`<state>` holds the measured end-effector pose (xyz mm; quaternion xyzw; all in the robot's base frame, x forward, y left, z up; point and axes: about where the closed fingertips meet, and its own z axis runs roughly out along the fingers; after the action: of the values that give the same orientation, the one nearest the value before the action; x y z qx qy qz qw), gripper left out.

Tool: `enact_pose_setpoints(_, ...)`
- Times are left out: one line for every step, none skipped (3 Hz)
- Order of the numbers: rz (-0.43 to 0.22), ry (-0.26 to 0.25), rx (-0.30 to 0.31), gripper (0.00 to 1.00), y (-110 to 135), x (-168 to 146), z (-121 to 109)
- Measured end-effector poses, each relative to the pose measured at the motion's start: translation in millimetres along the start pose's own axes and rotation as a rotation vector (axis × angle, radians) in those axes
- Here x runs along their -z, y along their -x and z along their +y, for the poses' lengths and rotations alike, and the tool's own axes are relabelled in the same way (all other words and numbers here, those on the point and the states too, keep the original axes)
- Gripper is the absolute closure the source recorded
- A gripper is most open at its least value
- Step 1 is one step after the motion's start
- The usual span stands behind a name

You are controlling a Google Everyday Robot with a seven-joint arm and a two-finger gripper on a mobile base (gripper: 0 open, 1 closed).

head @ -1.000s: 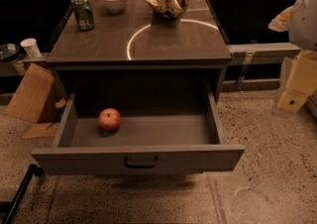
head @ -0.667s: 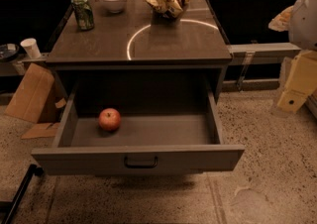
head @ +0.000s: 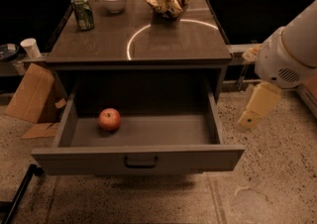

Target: Pick apple from top drawer and place on counter

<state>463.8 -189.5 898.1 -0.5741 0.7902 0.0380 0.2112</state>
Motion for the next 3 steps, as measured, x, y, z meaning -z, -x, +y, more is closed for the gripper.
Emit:
enact_pose_setpoints(-0.133, 0.055, -0.043, 0.0, 23, -55, 5)
enact_pose_setpoints(-0.133, 0.055, -0.042, 0.0, 23, -55, 5)
enact_pose_setpoints(-0.156, 0.085, 0.013, 0.0, 49, -88, 6)
